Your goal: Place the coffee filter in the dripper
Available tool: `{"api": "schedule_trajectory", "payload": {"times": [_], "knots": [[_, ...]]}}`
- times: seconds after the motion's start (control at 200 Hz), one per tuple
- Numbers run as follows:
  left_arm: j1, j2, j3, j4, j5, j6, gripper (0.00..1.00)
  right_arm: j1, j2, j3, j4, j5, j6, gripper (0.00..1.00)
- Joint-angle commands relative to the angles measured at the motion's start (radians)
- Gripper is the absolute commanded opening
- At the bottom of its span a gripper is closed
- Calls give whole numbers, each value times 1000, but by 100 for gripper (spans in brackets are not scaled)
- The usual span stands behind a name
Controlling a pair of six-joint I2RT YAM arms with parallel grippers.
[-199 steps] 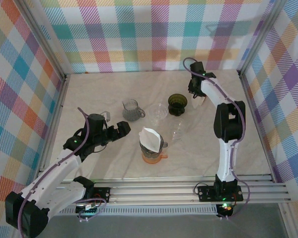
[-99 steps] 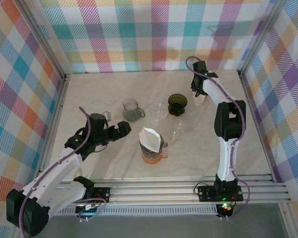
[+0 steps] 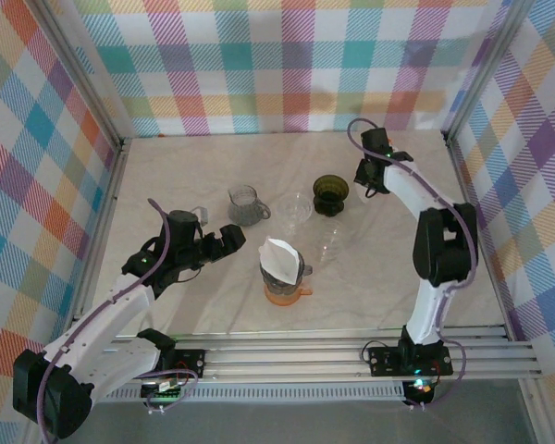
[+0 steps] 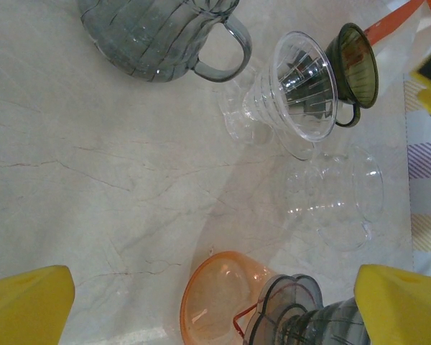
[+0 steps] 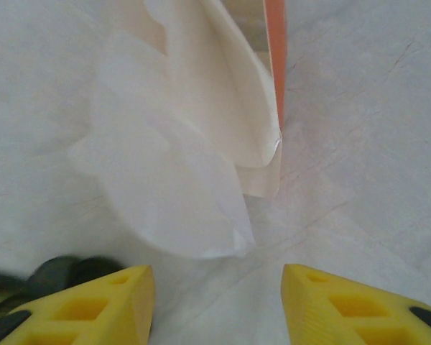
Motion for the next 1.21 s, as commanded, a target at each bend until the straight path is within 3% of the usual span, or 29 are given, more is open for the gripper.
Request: {"api": "schedule_trajectory", "payload": {"times": [0.0, 0.3, 0.67, 0.91, 1.2], "knots": [[-4, -36, 18, -9, 20, 0, 100, 11, -156, -66, 35, -33, 24, 53], [-4, -152, 21, -77, 35, -9, 100, 74, -515, -317, 65, -251, 46, 57], [-4, -236, -6, -132, 61, -24, 98, 362, -799, -561, 140, -354, 39, 58], [-14, -211, 21, -98, 147, -3, 76, 551, -800, -539, 110, -332, -22, 59], [-139, -137, 107, -135, 89, 49, 76, 679, -685, -428, 13, -245, -82, 56]]}}
